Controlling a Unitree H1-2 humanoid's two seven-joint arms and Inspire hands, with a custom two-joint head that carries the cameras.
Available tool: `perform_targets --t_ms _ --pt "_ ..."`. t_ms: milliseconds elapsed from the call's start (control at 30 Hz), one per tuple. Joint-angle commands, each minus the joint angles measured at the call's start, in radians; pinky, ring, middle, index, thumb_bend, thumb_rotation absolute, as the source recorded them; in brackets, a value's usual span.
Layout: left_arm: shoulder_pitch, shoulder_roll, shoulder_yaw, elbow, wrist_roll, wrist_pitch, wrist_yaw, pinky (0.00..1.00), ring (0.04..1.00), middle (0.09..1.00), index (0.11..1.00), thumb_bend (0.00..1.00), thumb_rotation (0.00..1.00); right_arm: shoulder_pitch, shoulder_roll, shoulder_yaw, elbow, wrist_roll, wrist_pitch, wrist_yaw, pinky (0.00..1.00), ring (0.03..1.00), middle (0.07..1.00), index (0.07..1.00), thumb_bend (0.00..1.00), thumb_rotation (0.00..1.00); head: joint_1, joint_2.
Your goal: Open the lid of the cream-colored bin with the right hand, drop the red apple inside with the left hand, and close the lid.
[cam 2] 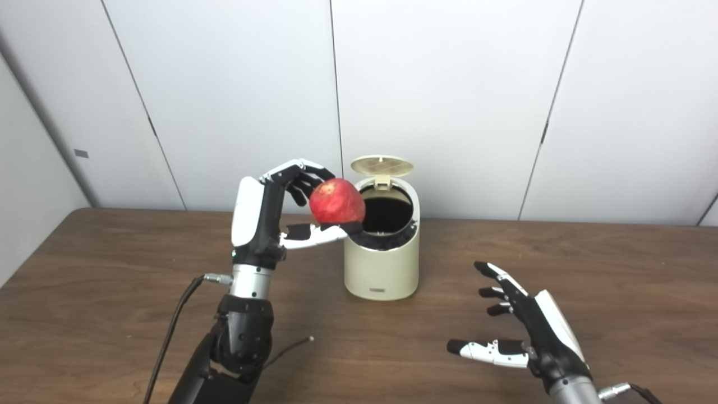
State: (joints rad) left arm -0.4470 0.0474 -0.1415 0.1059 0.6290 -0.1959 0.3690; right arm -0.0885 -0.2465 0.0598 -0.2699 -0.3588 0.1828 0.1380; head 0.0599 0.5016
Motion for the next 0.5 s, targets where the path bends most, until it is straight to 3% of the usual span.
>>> perform_targets --t_ms 0,467 --pt "-0.065 -0.001 -0.003 0.01 0.01 -0.043 0.031 0.32 0.404 0.465 0.492 0.53 0.0 -0.022 0.002 -0.003 -0.039 -0.003 -0.031 -0.021 0.67 0.8 0.899 0.877 0.67 0.23 -0.003 0.0" --pt "-0.15 -0.036 -0.019 0.218 0.016 -0.094 0.108 0.32 0.406 0.463 0.492 0.52 0.0 -0.014 0.022 0.001 -0.074 -0.023 -0.001 -0.012 0.66 0.796 0.899 0.878 0.68 0.25 -0.029 -0.001"
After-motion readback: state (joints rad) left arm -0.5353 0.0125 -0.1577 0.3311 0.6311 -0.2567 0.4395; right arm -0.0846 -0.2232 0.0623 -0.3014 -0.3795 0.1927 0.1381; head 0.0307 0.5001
